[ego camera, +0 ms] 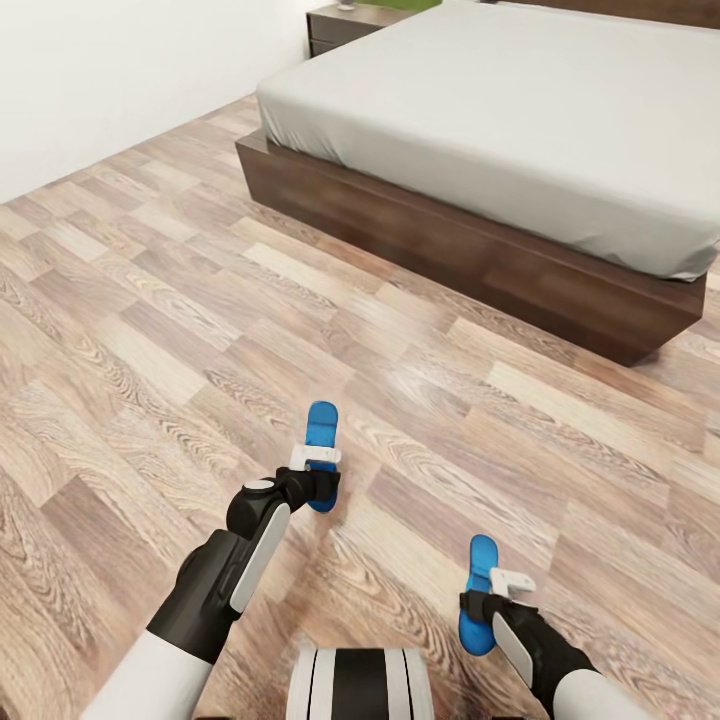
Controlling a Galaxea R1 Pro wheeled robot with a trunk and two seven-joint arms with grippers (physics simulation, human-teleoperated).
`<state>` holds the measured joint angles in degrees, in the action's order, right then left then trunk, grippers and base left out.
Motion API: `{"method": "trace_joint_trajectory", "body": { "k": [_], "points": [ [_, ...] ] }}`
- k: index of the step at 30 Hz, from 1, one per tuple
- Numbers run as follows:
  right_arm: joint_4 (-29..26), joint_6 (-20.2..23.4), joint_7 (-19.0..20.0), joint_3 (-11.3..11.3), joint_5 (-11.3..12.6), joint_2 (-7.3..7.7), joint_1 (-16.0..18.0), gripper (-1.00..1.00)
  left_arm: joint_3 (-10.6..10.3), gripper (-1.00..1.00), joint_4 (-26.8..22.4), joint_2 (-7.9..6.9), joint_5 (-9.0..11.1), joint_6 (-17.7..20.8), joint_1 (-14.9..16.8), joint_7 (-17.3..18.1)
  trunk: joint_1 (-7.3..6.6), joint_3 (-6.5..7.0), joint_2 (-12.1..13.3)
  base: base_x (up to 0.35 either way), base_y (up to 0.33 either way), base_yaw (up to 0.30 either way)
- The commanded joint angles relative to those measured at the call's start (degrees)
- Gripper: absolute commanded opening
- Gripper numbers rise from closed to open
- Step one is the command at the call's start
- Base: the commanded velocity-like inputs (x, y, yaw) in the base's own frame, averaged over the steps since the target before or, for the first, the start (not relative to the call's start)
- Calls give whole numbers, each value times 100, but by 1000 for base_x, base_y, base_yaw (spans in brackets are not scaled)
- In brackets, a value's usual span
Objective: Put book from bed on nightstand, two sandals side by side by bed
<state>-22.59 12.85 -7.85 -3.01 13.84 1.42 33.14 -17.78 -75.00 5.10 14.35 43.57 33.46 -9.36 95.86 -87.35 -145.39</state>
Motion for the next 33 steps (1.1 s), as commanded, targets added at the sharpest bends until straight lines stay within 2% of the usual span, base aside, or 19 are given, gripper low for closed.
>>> {"method": "trace_joint_trajectory", "body": {
  "k": [1,3,9,23,33],
  "points": [
    [-10,-87,-30,-37,55,-7,0,100,-6,-100,-6,-1,59,20,3,-57,1,-26,-3,0,0,0],
    [-4,-209,-26,-40,56,-14,0,100,-6,-100,-7,-2,59,20,3,-57,6,-71,-6,0,0,0],
    [-8,-319,-24,-35,57,-18,0,100,-6,-100,-12,-9,59,20,3,-57,6,-71,-6,0,0,0],
    [-9,-327,-23,-41,57,-19,0,100,-6,-100,-13,-9,52,20,3,-39,43,-381,-24,0,0,0],
    [-9,-523,-15,-59,56,-24,0,100,-6,-100,-15,-15,50,20,3,-4,43,-381,-24,0,0,0]
  ]
}}
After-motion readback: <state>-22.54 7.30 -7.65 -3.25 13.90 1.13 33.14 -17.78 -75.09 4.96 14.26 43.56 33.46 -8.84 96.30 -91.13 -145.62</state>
